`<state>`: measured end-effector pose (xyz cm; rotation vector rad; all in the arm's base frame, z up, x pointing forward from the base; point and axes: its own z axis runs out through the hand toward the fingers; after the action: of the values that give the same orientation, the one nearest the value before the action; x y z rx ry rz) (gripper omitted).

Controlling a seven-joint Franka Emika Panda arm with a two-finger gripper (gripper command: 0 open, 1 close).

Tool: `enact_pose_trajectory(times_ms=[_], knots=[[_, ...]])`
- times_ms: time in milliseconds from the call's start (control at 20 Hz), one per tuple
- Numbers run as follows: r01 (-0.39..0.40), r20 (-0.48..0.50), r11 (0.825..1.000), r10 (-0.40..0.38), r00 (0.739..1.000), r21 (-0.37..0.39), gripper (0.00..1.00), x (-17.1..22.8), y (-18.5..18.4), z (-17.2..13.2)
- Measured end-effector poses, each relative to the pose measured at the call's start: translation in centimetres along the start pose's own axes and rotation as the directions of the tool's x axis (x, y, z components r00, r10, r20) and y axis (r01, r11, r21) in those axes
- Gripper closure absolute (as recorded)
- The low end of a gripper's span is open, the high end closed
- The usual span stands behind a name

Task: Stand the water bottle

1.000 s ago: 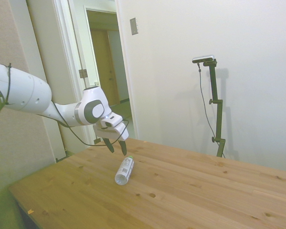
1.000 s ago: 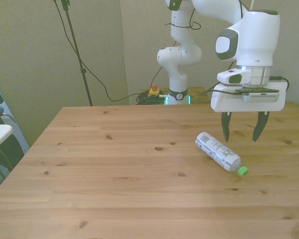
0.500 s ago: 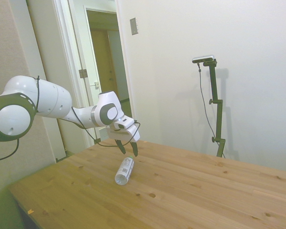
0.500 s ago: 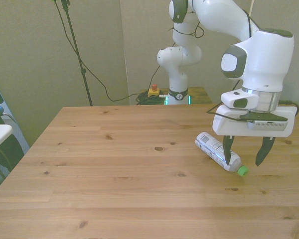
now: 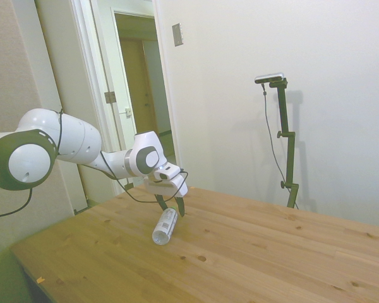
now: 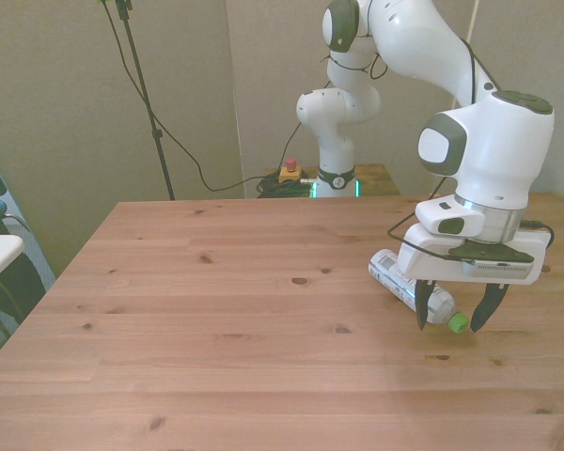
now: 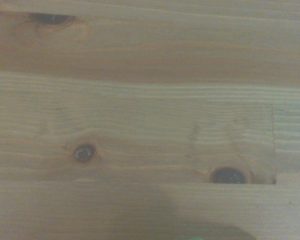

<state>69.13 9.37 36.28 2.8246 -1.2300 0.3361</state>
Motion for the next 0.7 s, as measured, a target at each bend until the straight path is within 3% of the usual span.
enact_pose_trajectory(times_ms=[700], knots=[[-0.012, -0.013, 1.000, 0.012, 1.000, 0.010, 1.00, 0.62, 0.24, -0.05]])
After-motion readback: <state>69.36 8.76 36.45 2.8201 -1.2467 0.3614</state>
